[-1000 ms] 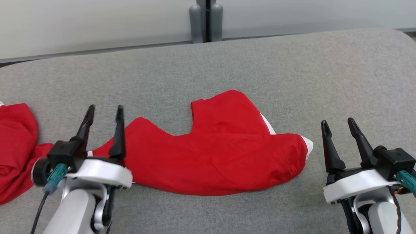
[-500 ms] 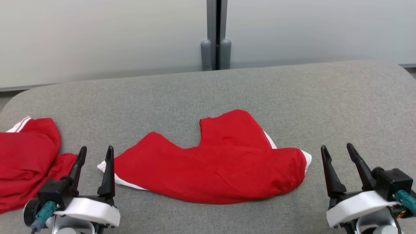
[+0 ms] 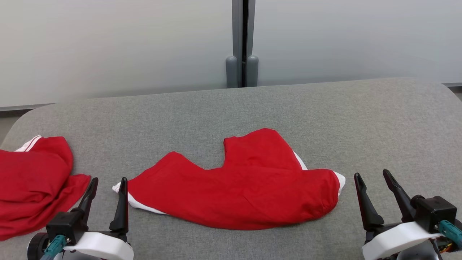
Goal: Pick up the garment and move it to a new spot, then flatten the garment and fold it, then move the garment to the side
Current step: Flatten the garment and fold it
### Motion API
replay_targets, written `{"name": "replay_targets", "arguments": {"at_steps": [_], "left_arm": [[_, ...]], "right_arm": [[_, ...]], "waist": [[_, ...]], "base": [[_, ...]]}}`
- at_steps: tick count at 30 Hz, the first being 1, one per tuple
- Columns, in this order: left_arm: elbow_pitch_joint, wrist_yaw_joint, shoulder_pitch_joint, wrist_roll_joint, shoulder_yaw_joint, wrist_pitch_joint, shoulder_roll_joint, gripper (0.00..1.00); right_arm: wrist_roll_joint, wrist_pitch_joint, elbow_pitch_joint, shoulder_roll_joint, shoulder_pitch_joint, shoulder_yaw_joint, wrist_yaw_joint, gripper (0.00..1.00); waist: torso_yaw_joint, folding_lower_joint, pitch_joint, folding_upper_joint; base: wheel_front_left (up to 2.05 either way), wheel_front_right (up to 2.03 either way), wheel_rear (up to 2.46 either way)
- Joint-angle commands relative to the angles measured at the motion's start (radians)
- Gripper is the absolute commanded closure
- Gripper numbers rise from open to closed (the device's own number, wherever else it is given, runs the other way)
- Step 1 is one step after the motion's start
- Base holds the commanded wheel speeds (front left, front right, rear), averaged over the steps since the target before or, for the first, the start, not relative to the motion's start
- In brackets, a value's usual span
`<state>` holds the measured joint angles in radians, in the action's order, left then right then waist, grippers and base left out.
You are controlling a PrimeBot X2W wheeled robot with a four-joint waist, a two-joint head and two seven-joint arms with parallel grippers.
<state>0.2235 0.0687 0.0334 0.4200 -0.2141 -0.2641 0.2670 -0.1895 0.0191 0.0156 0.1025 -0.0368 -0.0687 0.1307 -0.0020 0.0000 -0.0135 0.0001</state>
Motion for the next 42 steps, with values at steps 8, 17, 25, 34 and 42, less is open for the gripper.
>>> {"name": "replay_targets", "arguments": {"at_steps": [8, 17, 25, 34, 42], "left_arm": [[0.006, 0.007, 0.011, -0.005, -0.004, 0.0, 0.009, 0.0], [0.004, 0.008, 0.026, -0.005, -0.009, 0.0, 0.01, 0.0], [-0.009, 0.006, 0.073, -0.011, -0.016, 0.0, 0.004, 0.0], [-0.018, 0.0, 0.135, -0.025, -0.022, 0.0, -0.016, 0.0], [-0.013, -0.008, 0.163, -0.04, -0.01, 0.0, -0.032, 0.0]], "right_arm": [[0.014, 0.006, -0.012, 0.001, 0.002, 0.006, 0.0, 0.0], [0.015, 0.008, 0.001, -0.002, 0.009, -0.01, 0.0, 0.0], [-0.003, 0.02, 0.123, -0.007, -0.014, -0.087, 0.0, 0.0], [-0.027, -0.012, 0.303, -0.006, 0.065, -0.173, 0.0, 0.0], [-0.058, -0.077, 0.414, -0.007, 0.159, -0.215, 0.0, 1.0]], "waist": [[0.002, 0.0, -0.009, -0.0001], [0.012, 0.0, -0.025, -0.0001], [0.038, 0.0, -0.087, -0.0001], [0.063, 0.0, -0.161, -0.0001], [0.066, 0.0, -0.183, -0.0001]], "base": [[0.0, 0.0, 0.0], [0.0, 0.0, 0.0], [0.0, 0.0, 0.0], [0.0, 0.0, 0.0], [0.0, 0.0, 0.0]]}}
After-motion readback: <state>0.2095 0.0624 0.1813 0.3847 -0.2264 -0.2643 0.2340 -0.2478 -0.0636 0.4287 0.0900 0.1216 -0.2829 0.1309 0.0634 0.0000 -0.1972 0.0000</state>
